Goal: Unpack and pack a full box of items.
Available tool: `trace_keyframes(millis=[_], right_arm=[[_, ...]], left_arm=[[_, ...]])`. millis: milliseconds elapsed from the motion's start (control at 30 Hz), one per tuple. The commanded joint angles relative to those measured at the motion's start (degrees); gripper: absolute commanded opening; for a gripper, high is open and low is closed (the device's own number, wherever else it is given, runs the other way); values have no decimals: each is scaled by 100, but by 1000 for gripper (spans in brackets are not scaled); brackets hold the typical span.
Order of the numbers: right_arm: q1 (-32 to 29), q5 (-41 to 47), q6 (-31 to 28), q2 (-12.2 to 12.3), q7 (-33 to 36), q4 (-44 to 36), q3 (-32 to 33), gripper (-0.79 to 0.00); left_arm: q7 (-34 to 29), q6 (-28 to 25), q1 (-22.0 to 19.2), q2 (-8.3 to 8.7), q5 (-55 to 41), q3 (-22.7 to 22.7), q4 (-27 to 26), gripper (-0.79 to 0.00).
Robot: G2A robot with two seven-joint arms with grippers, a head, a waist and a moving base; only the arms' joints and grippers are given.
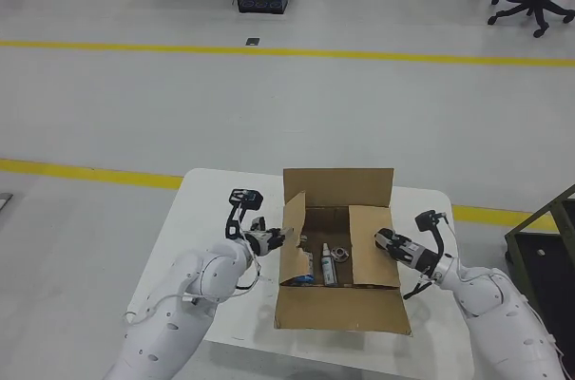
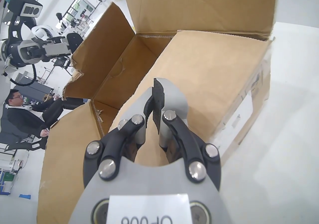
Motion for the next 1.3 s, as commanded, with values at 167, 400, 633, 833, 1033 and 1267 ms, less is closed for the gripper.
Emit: trace_keyframes(millis=[167, 400, 633, 833, 1033, 1267], right_arm=[[-17, -30, -34, 0, -24, -31, -53, -785], [0, -80, -104, 9, -203, -64, -8, -785], [-76, -270, -51, 27, -296, -98, 29, -785], [16, -425, 88, 14, -236, -78, -82, -785], [117, -759, 261, -6, -178, -153, -247, -785], [219, -791, 329, -31, -94, -101, -393, -785]], left_arm=[[113, -121, -211, -94, -28, 367, 428, -785], [66, -684, -469, -151, 666, 882, 605, -785], [92, -930, -725, -280, 560, 1216, 933, -785], [-172, -1021, -959, -387, 209, 1378, 1392, -785], [-185, -967, -1109, -474, 290, 1535, 1806, -785], [-177, -876, -1120, -504, 364, 1497, 1890, -785]])
